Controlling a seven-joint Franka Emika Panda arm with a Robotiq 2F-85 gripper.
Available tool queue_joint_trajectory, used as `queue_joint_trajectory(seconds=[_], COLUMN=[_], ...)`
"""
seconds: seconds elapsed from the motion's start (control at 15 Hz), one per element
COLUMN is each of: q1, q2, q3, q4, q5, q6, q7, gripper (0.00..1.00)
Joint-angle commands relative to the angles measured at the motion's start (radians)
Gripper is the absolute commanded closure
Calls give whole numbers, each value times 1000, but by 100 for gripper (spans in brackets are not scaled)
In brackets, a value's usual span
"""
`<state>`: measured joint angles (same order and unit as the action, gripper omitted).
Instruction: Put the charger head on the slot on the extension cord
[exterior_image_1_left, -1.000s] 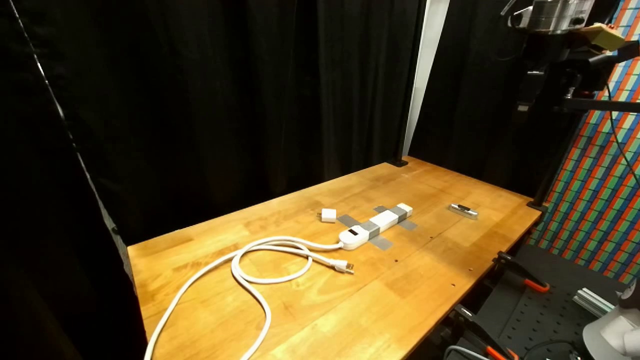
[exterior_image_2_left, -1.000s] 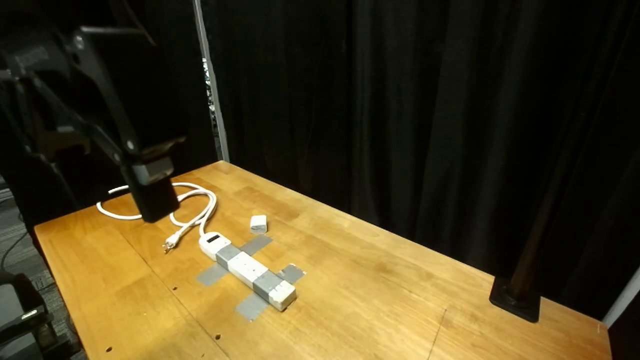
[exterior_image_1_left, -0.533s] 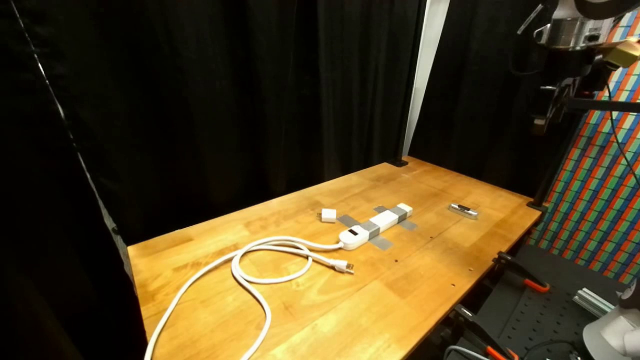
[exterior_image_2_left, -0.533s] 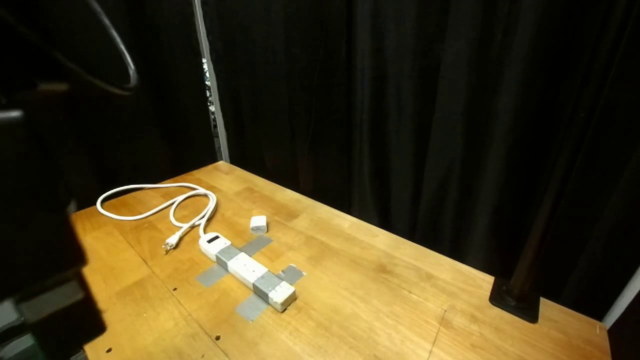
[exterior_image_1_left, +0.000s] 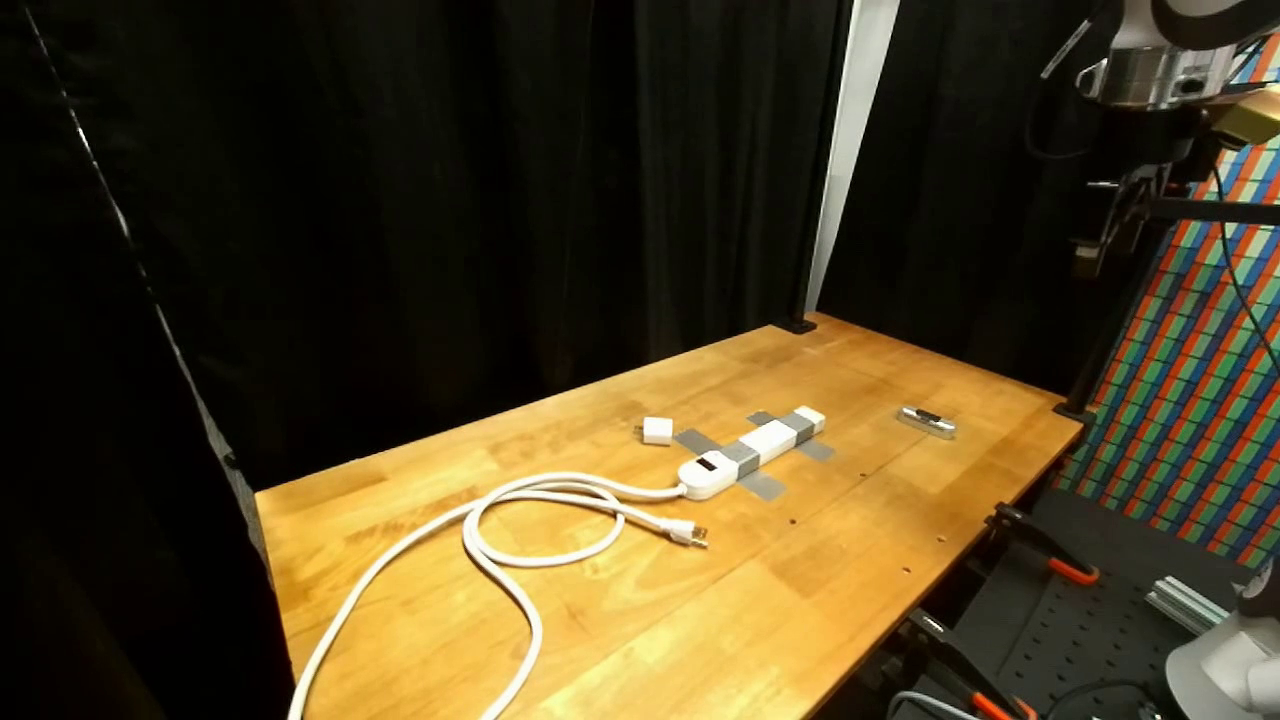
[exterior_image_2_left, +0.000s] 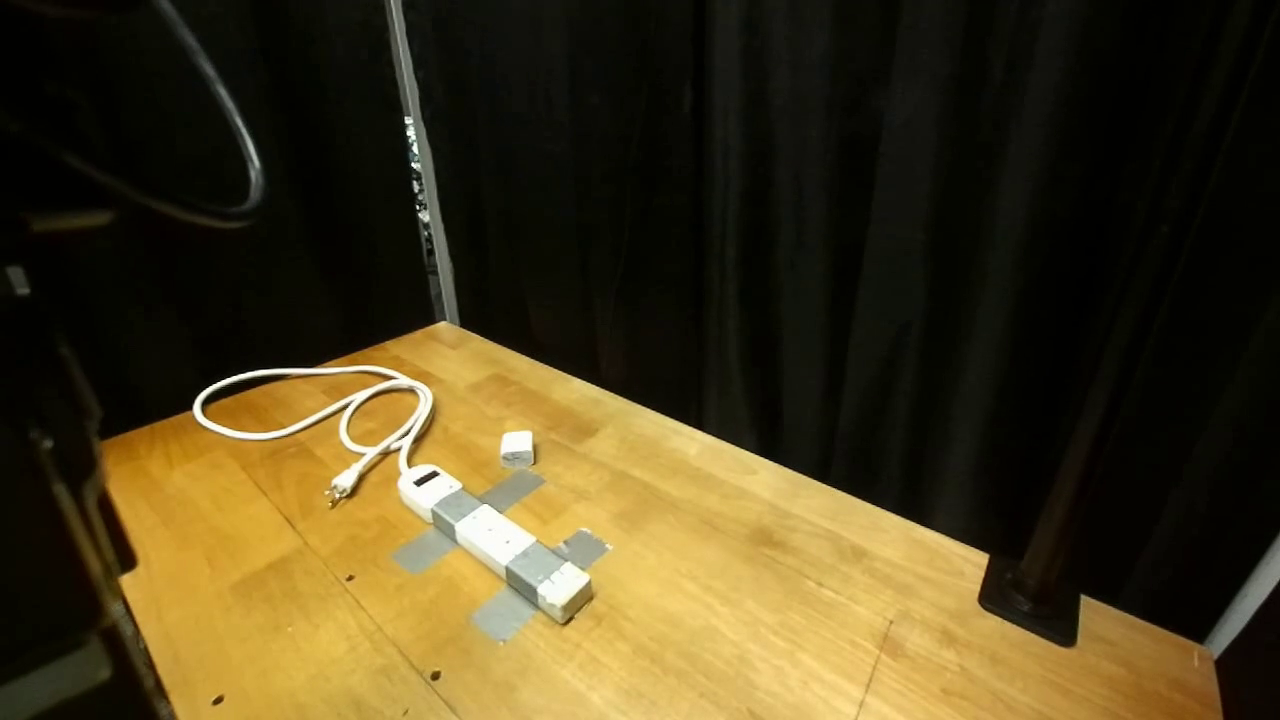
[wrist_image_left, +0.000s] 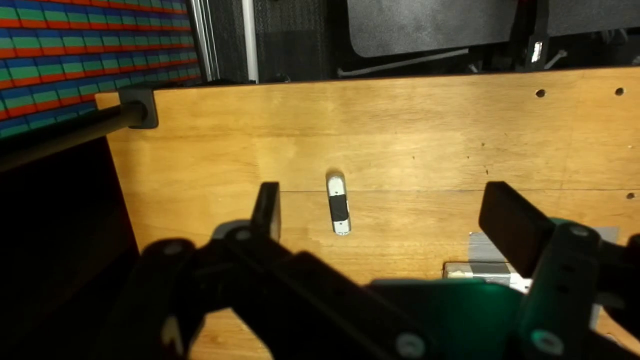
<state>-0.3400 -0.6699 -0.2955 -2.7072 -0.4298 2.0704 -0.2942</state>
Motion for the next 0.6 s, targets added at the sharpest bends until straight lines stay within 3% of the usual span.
queue_joint_trajectory(seconds=[0.0, 0.13, 0.27, 0.53], q1=[4, 60, 123, 324], q2=[-1, 2, 51, 192], q3=[-3, -48, -43, -22], q4=[1, -35, -57, -63], q5=[-2, 42, 121, 327], q6=[-3, 147, 270, 538], q7=[2, -55, -56, -100], gripper=[0, 0, 0, 0])
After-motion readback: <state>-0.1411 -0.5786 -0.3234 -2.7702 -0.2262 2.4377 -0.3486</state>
